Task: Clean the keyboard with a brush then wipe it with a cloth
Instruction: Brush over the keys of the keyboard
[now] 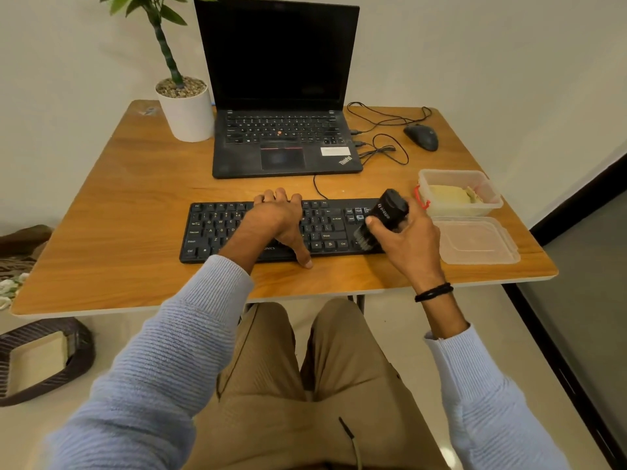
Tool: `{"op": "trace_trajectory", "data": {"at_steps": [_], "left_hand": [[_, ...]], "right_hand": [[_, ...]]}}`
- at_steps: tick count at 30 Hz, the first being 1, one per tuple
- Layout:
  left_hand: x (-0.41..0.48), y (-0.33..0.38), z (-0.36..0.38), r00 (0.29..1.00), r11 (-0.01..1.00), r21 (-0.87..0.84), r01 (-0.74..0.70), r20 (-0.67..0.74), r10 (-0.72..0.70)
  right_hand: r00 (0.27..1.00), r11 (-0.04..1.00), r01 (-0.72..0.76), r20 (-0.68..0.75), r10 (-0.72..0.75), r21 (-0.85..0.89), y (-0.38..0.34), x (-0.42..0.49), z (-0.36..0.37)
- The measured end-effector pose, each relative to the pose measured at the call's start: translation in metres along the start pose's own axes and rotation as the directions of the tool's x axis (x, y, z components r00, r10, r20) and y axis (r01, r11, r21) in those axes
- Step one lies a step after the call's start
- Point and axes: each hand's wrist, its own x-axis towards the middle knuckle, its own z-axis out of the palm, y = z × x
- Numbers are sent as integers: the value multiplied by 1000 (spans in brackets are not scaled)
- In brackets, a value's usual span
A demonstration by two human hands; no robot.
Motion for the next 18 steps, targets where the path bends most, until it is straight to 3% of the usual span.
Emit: {"op": "trace_trajectory", "data": {"at_steps": [2,7,10,12,16,18], "left_hand": [[0,0,0,1000,1000,4,-5,0,5],[-1,0,0,1000,1000,0,-4,-6,4],[0,0,0,1000,1000,-2,-3,0,3],[1,0,0,1000,1000,2,-7,0,7],[1,-1,1,1000,1000,-2,-5,-2,5],[1,-1,1,1000,1000,-1,-6,1,6]], "right_hand": [[997,1000,6,75,-4,-18,2,1,1],[983,995,-47,-182,31,-84,6,6,-2],[998,995,-66,-13,67,69,6,5,0],[996,995,-75,53,71,71,6,4,2],[979,996,-7,-204,-12,-91,2,4,-1],[994,1000,-3,-107,2,-11,1,7,-3]]}}
